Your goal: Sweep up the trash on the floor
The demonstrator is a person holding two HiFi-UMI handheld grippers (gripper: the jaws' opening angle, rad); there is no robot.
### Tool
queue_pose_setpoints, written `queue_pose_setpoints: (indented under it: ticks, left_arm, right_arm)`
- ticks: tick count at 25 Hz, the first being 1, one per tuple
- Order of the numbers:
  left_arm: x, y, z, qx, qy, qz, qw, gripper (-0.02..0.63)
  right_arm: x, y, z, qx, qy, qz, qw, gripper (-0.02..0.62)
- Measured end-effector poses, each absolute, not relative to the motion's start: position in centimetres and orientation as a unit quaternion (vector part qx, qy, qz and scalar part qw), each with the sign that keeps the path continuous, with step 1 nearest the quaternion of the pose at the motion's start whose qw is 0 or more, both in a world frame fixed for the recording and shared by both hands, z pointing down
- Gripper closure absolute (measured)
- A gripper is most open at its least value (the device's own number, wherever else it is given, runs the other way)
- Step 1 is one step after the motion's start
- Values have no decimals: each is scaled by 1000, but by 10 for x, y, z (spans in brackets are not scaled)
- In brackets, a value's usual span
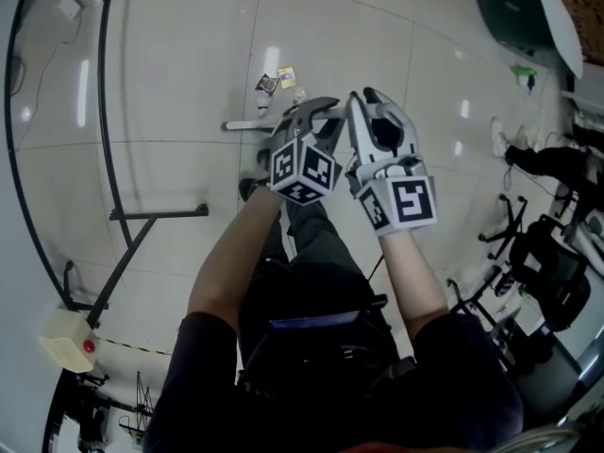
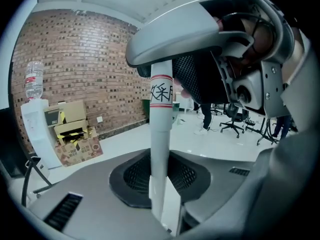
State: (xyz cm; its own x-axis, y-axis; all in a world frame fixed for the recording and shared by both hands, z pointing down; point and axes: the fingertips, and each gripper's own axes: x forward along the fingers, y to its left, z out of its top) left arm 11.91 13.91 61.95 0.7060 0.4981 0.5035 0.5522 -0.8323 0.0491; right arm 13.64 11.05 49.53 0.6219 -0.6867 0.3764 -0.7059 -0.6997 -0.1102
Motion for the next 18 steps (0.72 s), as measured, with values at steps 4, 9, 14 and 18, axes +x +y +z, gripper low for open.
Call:
queue_pose_setpoints:
  ticks: [4,9,14,18]
  left_arm:
    - [130,150,617,-919,-299,-248,63,528]
    - [141,162,613,-918,-308,-243,65,528]
    - [148,175,607,-916,-319,-235,69,529]
    - [154,182,603,-915,-324,-232,70,529]
  right_arm:
    - [148,121,493,906,-378,191,15,486]
    - [157,133,489,907,-376,188,6,492]
    - [166,146,483,911,-367,187,-5,495]
    - [168,151,478,910,-372,182,3,495]
